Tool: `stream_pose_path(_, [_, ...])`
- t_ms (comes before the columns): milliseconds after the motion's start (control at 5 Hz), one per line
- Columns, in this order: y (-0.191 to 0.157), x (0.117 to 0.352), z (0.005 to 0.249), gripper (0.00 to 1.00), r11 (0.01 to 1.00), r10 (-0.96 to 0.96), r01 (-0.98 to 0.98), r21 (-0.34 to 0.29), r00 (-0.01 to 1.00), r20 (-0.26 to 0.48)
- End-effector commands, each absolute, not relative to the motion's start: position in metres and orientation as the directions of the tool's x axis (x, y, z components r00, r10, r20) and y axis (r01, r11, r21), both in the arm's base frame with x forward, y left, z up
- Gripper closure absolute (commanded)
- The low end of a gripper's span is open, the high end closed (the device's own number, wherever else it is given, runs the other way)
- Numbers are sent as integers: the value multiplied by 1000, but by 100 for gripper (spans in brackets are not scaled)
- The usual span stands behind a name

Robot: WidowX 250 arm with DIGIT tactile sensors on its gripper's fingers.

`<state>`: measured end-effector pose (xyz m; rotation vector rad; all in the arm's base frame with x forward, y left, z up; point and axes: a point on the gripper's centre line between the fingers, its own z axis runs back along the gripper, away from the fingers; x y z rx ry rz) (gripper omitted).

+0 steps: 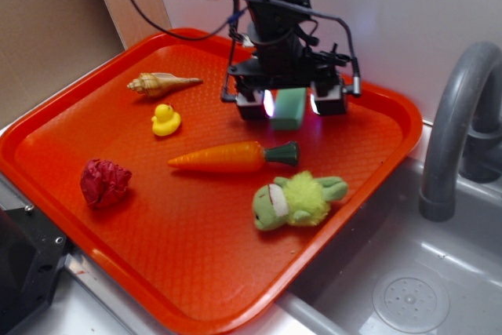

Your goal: Grab the green block.

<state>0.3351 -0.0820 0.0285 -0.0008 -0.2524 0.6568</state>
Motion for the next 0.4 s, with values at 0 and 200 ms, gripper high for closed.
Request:
stream_pose_path(0, [-77,341,64,100,864,418,-493,104,816,399])
stream_pose_path(200, [-56,328,114,100,903,341,-407,137,874,346])
